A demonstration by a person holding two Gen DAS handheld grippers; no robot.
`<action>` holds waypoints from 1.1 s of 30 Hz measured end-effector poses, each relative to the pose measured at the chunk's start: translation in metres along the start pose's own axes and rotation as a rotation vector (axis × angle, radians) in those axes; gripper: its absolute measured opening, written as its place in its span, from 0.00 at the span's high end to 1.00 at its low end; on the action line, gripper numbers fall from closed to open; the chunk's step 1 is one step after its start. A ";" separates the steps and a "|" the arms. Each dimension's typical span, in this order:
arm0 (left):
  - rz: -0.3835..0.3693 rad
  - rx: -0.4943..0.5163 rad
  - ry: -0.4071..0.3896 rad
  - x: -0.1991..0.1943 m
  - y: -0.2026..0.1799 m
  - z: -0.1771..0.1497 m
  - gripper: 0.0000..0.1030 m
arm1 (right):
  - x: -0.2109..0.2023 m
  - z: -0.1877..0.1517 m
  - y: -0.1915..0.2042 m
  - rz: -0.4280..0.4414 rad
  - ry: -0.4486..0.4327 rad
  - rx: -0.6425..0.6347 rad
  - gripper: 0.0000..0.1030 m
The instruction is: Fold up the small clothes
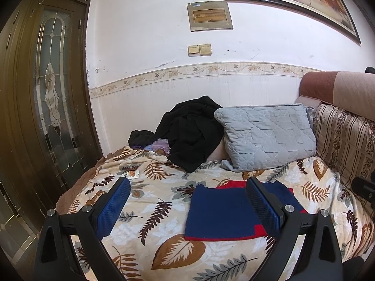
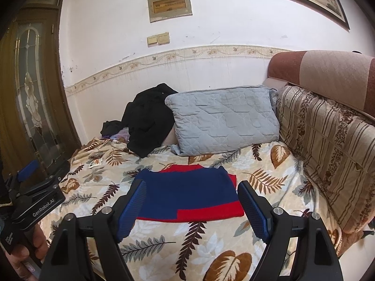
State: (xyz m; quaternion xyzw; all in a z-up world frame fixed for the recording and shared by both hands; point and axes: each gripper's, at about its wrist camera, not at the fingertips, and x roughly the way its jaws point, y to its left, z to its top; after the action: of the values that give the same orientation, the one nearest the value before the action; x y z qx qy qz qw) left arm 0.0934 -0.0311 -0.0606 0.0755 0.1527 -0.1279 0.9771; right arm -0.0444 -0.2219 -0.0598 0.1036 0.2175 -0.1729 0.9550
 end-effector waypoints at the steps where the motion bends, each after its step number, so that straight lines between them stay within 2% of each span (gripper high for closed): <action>1: 0.001 0.000 0.004 0.000 0.000 0.000 0.04 | 0.001 -0.001 0.000 -0.003 0.005 -0.001 0.19; 8: 0.019 -0.001 0.023 -0.003 0.002 0.001 0.04 | 0.017 -0.012 -0.005 -0.009 0.053 0.025 0.19; 23: 0.026 0.010 0.020 -0.010 0.000 0.003 0.04 | 0.015 -0.016 -0.014 0.003 0.038 0.068 0.19; 33: 0.031 0.004 0.008 -0.015 0.004 0.003 0.04 | 0.004 -0.008 -0.001 0.009 0.012 0.073 0.19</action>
State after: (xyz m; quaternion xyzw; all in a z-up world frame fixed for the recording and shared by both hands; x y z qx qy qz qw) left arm 0.0813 -0.0241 -0.0520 0.0804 0.1550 -0.1130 0.9781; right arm -0.0444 -0.2214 -0.0689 0.1405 0.2164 -0.1760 0.9500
